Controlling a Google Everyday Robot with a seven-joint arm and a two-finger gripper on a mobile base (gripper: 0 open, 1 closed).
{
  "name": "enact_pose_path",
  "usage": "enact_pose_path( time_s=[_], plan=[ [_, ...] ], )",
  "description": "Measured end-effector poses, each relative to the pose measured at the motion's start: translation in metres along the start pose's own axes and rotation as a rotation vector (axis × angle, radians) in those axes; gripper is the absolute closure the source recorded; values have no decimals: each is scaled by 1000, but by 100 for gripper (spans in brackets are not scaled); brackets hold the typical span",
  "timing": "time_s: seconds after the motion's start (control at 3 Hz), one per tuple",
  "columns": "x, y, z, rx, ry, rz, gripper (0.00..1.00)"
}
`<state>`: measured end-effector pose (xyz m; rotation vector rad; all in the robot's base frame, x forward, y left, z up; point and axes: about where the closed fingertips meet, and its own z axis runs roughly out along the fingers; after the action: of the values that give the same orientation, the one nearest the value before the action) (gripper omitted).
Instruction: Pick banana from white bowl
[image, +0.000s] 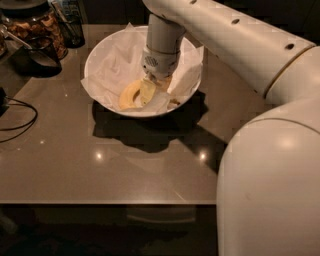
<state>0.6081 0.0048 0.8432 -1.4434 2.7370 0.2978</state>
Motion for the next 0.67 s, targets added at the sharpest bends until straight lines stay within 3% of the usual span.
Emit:
enact_pose_path(
  time_s=[0.33,0.67],
  plan=[
    [-1,-5,5,-4,-14,-6,91],
    [-1,-5,5,-4,-14,-6,100]
  ],
)
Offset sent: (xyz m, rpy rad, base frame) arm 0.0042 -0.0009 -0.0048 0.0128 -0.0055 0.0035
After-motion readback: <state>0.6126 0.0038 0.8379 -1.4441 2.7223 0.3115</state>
